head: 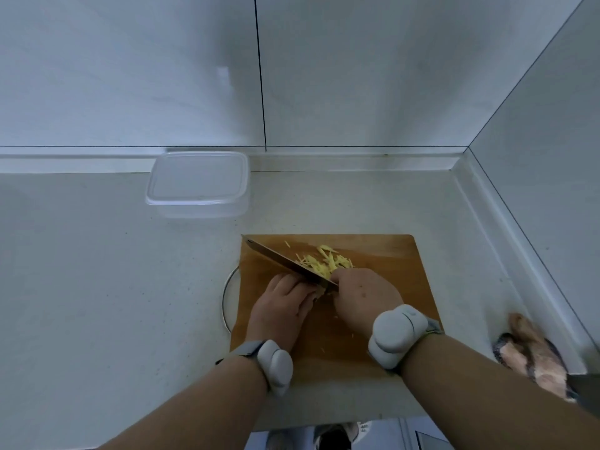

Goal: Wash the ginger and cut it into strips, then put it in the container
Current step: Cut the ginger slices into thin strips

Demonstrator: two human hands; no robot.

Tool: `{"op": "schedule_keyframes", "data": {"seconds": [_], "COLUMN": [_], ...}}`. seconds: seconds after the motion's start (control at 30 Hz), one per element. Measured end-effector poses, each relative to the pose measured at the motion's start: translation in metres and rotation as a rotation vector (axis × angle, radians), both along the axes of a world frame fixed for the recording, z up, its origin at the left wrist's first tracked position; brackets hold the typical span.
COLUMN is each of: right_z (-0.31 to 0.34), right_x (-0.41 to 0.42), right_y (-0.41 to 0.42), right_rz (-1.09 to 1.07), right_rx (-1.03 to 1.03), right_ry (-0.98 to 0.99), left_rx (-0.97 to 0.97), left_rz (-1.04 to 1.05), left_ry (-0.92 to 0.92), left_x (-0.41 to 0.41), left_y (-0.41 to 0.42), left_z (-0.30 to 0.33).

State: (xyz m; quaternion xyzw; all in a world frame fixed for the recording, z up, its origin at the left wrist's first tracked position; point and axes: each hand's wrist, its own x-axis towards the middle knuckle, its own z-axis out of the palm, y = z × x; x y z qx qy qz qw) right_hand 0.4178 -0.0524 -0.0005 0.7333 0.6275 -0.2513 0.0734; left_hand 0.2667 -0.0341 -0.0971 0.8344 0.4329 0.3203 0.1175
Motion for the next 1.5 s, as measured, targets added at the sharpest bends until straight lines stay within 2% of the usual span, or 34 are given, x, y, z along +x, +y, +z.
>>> {"op": "schedule_keyframes", "data": {"seconds": [0.13, 0.27, 0.53, 0.7, 0.83, 1.07, 1.23, 1.5], "right_z": [0.011, 0.026, 0.011, 0.011, 0.002, 0.014, 0.007, 0.010], "right_x": [-0.001, -0.006, -0.002, -0.007, -0.012, -0.006, -0.006, -0.006], "right_y": [0.008, 0.015, 0.006, 0.006, 0.007, 0.012, 0.013, 0.005], "right_rz": [-0.007, 0.020, 0.031, 0.041, 0.020, 0.060, 0.046, 0.050], "right_rx": [-0.056, -0.071, -0.041, -0.048, 0.003, -0.062, -0.022, -0.037], "right_ry": [0.020, -0.053, 0.013, -0.066, -0.026, -0.064, -0.012, -0.044], "left_rx": [0.031, 0.017, 0.028, 0.035, 0.023, 0.021, 0.010, 0.015], "left_rz": [-0.010, 0.004, -0.004, 0.000, -0.004, 0.012, -0.013, -0.006], "left_ry": [0.025, 0.019, 0.016, 0.014, 0.005, 0.018, 0.007, 0.020], "left_x": [0.001, 0.002, 0.001, 0.001, 0.001, 0.001, 0.001, 0.001], "left_y": [-0.002, -0.002, -0.003, -0.001, -0.001, -0.002, 0.000, -0.003], "left_z": [0.000, 0.003, 0.001, 0.002, 0.001, 0.004, 0.000, 0.003]}}
